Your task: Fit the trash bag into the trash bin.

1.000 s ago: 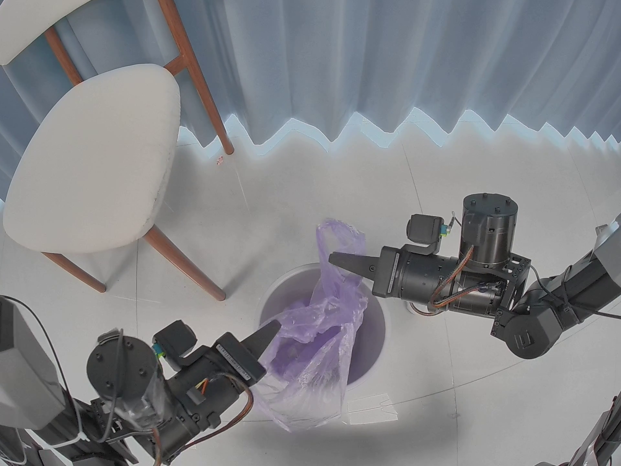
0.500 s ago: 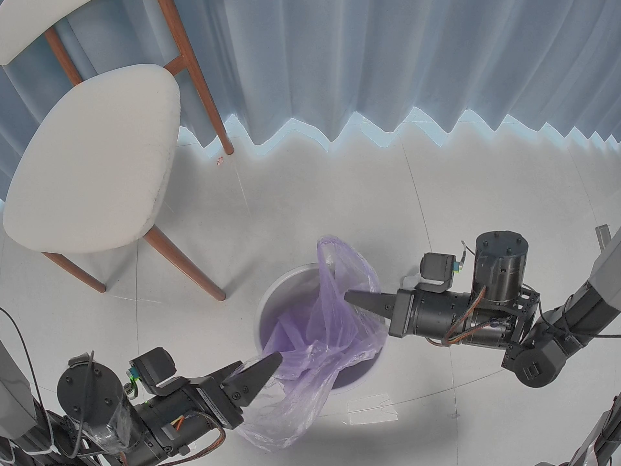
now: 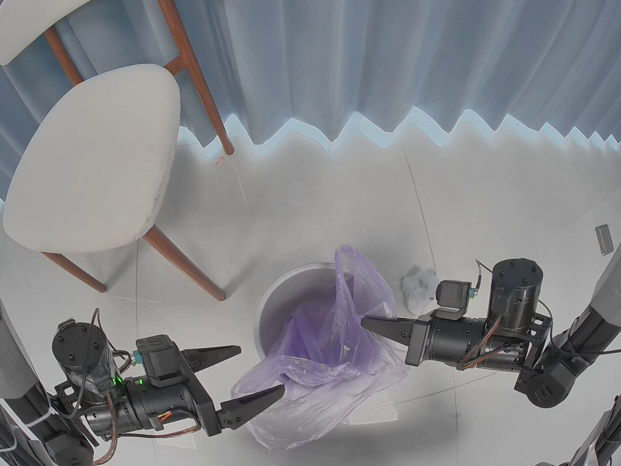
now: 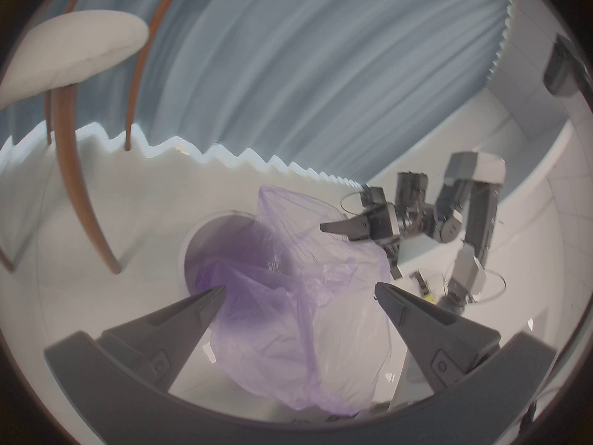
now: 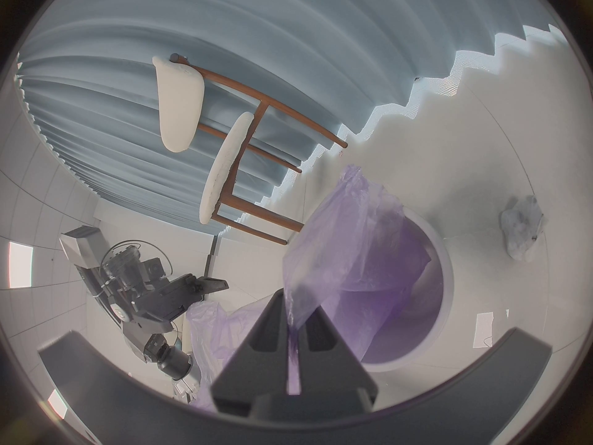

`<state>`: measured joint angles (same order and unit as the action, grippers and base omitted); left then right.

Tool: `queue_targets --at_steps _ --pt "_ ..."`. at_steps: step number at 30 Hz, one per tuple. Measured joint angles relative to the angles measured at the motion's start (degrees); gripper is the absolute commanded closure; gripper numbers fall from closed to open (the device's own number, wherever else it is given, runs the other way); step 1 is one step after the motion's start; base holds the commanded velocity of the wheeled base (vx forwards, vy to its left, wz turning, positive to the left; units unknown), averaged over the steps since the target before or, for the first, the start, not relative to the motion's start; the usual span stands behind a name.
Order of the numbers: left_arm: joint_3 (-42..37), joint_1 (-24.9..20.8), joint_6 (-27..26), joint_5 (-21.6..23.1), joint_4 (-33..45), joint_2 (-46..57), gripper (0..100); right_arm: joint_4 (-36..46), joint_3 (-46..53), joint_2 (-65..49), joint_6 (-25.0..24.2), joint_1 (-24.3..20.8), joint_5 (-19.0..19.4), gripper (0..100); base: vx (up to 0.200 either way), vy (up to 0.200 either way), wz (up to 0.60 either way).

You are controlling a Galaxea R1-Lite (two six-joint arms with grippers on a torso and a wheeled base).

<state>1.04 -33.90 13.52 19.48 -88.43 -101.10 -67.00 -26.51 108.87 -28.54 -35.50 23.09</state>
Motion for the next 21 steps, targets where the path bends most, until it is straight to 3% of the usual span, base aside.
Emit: queue_targets --at_steps 3,6,21 --pt "0.15 2.66 -4.44 7.42 -0.04 -1.16 0 -0.57 0.85 -0.05 0.1 0.0 -0.07 100 0.0 0.0 0.0" --pt "0.94 4.28 -7.95 11.56 -0.02 -2.07 0 -0.96 1.41 -0.09 0.13 0.0 -0.13 100 0.0 0.0 0.0" --pt "14.53 -0.44 -14.67 12.97 2.32 -7.86 0 -1.23 3.28 -0.28 0.29 -0.09 -0.18 100 0.0 0.0 0.0"
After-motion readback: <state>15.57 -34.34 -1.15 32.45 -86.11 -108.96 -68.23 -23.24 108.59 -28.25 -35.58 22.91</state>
